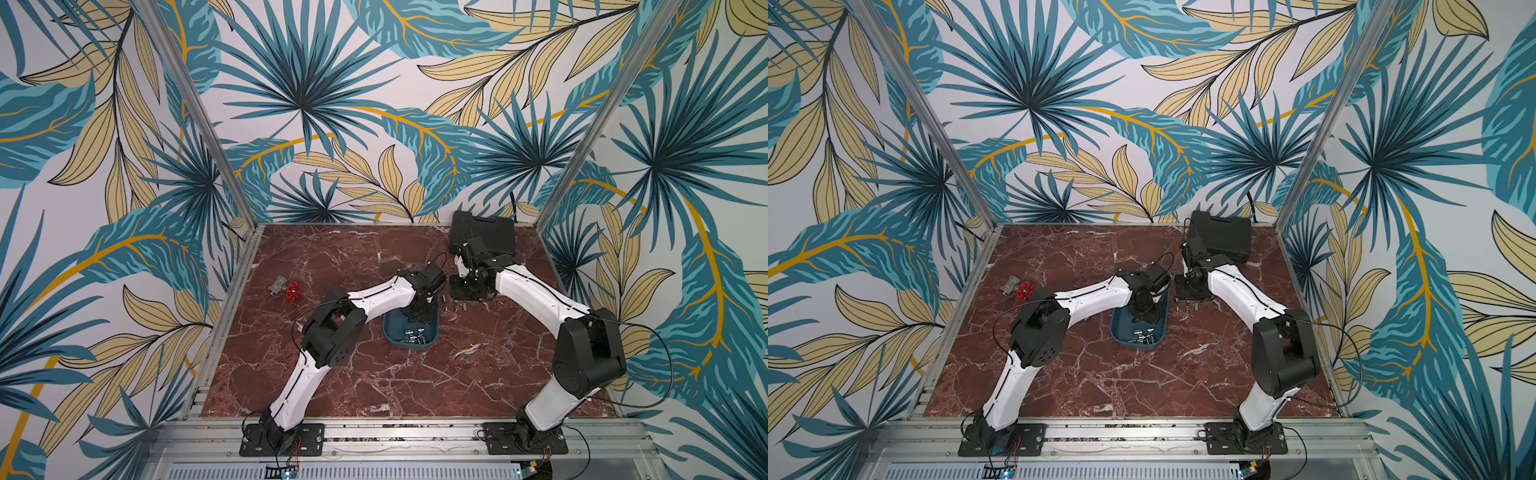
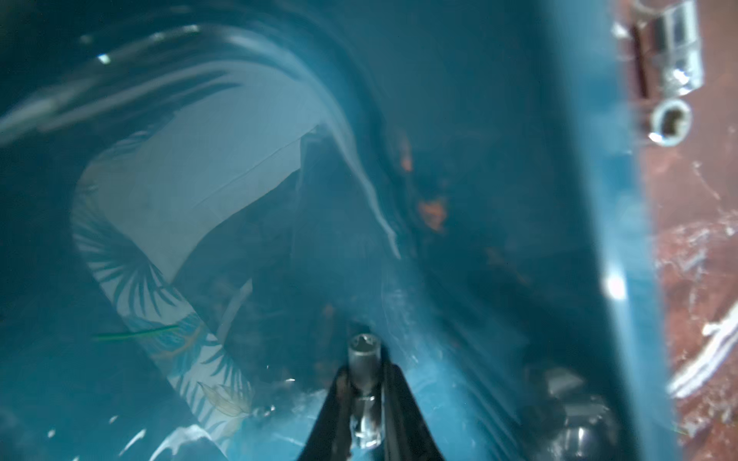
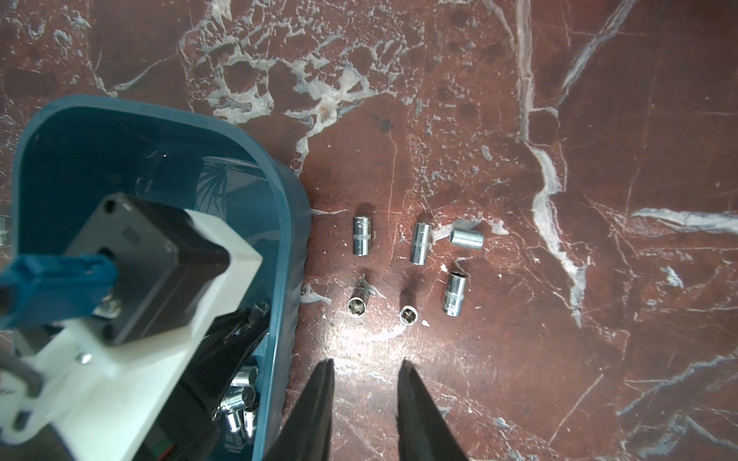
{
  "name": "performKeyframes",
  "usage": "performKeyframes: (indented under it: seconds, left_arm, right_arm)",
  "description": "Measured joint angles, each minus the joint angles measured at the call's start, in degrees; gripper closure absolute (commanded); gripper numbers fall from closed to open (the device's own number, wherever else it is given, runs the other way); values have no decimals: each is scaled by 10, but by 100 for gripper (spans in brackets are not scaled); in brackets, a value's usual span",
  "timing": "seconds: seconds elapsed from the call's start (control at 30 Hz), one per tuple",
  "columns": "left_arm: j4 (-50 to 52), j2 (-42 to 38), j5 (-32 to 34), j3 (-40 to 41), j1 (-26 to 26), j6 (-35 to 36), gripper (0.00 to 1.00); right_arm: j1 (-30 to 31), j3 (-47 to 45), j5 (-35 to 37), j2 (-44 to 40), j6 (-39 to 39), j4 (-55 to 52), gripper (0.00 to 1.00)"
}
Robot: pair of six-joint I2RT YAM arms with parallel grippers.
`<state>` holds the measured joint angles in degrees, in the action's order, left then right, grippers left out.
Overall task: Take out the socket from the storage box
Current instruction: Pick up the socket head from the storage box, then place the socket head at the center of the board.
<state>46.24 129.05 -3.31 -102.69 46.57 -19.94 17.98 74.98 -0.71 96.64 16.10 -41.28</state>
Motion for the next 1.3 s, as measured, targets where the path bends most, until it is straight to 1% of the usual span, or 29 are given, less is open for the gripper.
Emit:
performKeyframes:
  seconds: [0.13,0.33,0.4,0.53,0.67,0.77,0.87,0.93,1.17,1.3]
  left_arm:
    - [0,0,11,0,-2,-2,91]
    - [0,-6,22,2,-11,-3,91]
    - [-5,-23,25,14,-21,-5,91]
    - [-17,-116,31,77,-60,-13,89]
    - [-40,-233,45,151,-119,-20,89]
    - [-51,-287,52,212,-163,-26,89]
    - [-52,-303,57,269,-194,-32,89]
    - [-48,-304,57,304,-205,-37,89]
    - [-45,-321,56,395,-215,-56,89]
    - [-52,-333,53,425,-224,-66,89]
  right_arm:
    - [0,-1,-2,0,0,5,71]
    - [0,-2,-2,0,0,5,71]
    - [0,-2,-2,0,0,5,71]
    - [0,-2,-2,0,0,5,71]
    - [0,-2,-4,0,0,5,71]
    - [-1,-1,-9,1,0,5,71]
    - [-1,0,-13,4,0,7,71]
    - [-1,2,-15,7,0,6,71]
    - [-1,11,-22,15,0,7,71]
    - [-1,12,-26,19,0,7,71]
